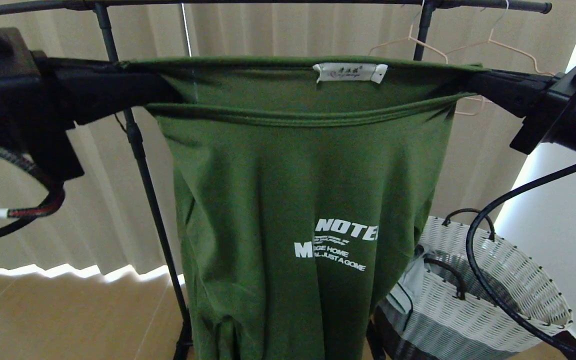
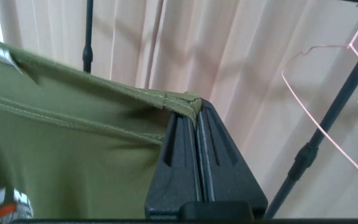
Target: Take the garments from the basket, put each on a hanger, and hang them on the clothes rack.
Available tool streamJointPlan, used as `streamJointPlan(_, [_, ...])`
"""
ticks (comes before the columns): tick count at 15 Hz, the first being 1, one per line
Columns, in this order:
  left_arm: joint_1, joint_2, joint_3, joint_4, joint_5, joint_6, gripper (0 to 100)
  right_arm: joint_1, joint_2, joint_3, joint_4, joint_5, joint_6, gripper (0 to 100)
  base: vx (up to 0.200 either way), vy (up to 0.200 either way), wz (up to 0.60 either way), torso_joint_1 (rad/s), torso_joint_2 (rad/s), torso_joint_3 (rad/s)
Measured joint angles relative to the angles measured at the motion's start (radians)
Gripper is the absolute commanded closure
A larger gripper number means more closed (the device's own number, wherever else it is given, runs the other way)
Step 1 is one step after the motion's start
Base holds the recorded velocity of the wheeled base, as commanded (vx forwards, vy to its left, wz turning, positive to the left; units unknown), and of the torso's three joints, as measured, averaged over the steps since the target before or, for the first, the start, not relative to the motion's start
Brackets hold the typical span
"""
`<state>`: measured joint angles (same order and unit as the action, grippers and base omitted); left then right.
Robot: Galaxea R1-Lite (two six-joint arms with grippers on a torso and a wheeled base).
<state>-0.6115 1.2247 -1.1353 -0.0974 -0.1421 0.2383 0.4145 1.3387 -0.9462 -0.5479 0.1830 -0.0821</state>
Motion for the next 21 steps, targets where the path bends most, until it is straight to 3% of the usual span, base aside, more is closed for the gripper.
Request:
streamJointPlan(3, [0.001,0.065,-0.005,-0.126,0.187,0.0,100,-0.019,-0.027,-0.003,0.013,0.001,0.0,100,0.0,0.0,0.0,0.0,0.0,0.0])
streamJointPlan(5, [0.001,0.119,-0.004,-0.167,0.256,-0.005,100,-0.021,-0.053,0.007,0.059,0.001,0.0,100,0.0,0.0,0.0,0.0,0.0,0.0])
streamJointPlan(9, [-0.008,0.164,0.026,-0.172,0.263,-0.008,100,-0.022,-0.107,0.074,0.105,0.001,0.0,100,0.0,0.0,0.0,0.0,0.0,0.0])
streamJointPlan(21, [-0.01,0.169,0.036,-0.171,0.263,-0.007,100,-0.022,-0.117,0.08,0.105,0.001,0.0,100,0.0,0.0,0.0,0.0,0.0,0.0])
